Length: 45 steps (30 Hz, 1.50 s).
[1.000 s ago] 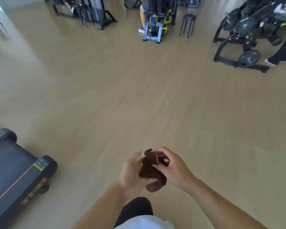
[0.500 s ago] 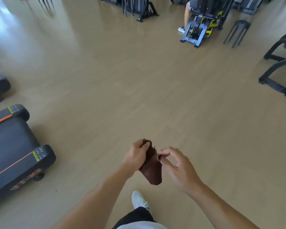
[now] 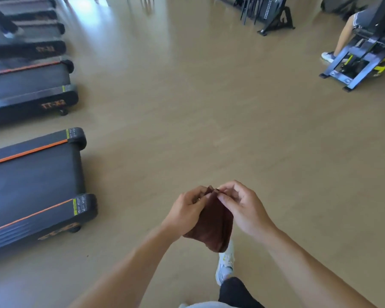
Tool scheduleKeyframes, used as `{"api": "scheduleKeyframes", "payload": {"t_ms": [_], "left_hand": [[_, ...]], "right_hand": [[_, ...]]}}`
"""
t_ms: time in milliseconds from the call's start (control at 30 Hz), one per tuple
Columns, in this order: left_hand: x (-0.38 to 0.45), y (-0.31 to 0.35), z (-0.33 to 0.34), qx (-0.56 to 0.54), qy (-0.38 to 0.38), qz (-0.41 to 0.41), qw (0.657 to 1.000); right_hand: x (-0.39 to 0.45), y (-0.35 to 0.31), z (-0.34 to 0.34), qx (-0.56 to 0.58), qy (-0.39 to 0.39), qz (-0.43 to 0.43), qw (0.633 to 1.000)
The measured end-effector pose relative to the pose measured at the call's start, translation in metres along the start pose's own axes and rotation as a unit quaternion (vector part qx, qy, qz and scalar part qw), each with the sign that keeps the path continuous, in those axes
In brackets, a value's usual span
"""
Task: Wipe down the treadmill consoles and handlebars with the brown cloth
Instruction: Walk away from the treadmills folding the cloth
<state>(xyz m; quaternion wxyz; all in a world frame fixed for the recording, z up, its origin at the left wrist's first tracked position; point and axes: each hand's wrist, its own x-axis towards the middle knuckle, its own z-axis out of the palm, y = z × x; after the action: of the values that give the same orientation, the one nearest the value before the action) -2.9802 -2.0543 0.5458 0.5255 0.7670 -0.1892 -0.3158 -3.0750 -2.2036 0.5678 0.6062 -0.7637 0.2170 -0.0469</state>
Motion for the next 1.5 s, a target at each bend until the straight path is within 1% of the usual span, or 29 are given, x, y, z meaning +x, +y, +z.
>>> {"api": "scheduleKeyframes", "payload": {"t_ms": [67, 133, 200, 233, 267, 367, 433, 500, 600, 667, 733, 833, 900, 1000, 1067, 1167, 1200, 1267, 1300, 1367, 1500], "left_hand": [[0.03, 0.009, -0.006, -0.023, 0.022, -0.013, 0.999], [0.06, 0.021, -0.013, -0.041, 0.054, -0.044, 0.997], [0.084, 0.035, -0.021, -0.073, 0.072, -0.08, 0.991], [0.096, 0.043, -0.028, -0.083, 0.079, -0.082, 0.99], [0.107, 0.049, -0.036, -0.064, 0.087, -0.076, 0.991], [0.143, 0.058, -0.068, 0.044, 0.119, -0.058, 0.99], [0.165, 0.058, -0.093, 0.079, 0.152, -0.059, 0.983], [0.186, 0.055, -0.118, 0.093, 0.188, -0.071, 0.975], [0.218, 0.044, -0.161, 0.09, 0.242, -0.084, 0.962], [0.239, 0.033, -0.198, 0.069, 0.281, -0.11, 0.951], [0.259, 0.022, -0.238, 0.05, 0.321, -0.128, 0.937], [0.291, 0.012, -0.298, 0.02, 0.375, -0.128, 0.918], [0.312, 0.015, -0.339, 0.007, 0.394, -0.135, 0.909], [0.344, 0.017, -0.401, -0.045, 0.399, -0.148, 0.904], [0.369, 0.014, -0.443, -0.039, 0.408, -0.153, 0.899], [0.412, 0.007, -0.504, 0.013, 0.413, -0.17, 0.895], [0.429, 0.003, -0.524, 0.055, 0.407, -0.183, 0.893], [0.466, -0.006, -0.561, 0.133, 0.412, -0.206, 0.878], [0.485, -0.01, -0.578, 0.129, 0.426, -0.206, 0.871], [0.527, -0.011, -0.615, 0.081, 0.467, -0.199, 0.858], [0.614, 0.008, -0.686, 0.012, 0.529, -0.201, 0.824]], "right_hand": [[0.048, 0.001, -0.006, 0.0, -0.024, 0.003, 1.0], [0.095, 0.0, -0.013, 0.001, -0.058, 0.009, 0.998], [0.139, -0.007, -0.017, -0.016, -0.084, 0.011, 0.996], [0.161, -0.012, -0.017, -0.026, -0.103, 0.009, 0.994], [0.182, -0.019, -0.016, -0.032, -0.122, 0.008, 0.992], [0.248, -0.042, -0.008, -0.068, -0.183, -0.014, 0.981], [0.288, -0.057, 0.003, -0.133, -0.241, -0.039, 0.961], [0.327, -0.069, 0.018, -0.191, -0.27, -0.058, 0.942], [0.388, -0.085, 0.054, -0.252, -0.316, -0.071, 0.912], [0.428, -0.099, 0.086, -0.257, -0.358, -0.07, 0.895], [0.466, -0.113, 0.122, -0.251, -0.379, -0.07, 0.888], [0.516, -0.134, 0.176, -0.247, -0.408, -0.062, 0.877], [0.545, -0.153, 0.211, -0.235, -0.429, -0.053, 0.871], [0.591, -0.187, 0.256, -0.219, -0.431, -0.058, 0.873], [0.631, -0.208, 0.281, -0.205, -0.42, -0.08, 0.881], [0.699, -0.237, 0.318, -0.192, -0.397, -0.127, 0.889], [0.725, -0.244, 0.331, -0.192, -0.387, -0.138, 0.891], [0.78, -0.259, 0.356, -0.189, -0.37, -0.149, 0.897], [0.809, -0.267, 0.367, -0.191, -0.361, -0.156, 0.899], [0.871, -0.282, 0.387, -0.204, -0.346, -0.167, 0.9], [0.977, -0.311, 0.426, -0.23, -0.313, -0.152, 0.909]]}}
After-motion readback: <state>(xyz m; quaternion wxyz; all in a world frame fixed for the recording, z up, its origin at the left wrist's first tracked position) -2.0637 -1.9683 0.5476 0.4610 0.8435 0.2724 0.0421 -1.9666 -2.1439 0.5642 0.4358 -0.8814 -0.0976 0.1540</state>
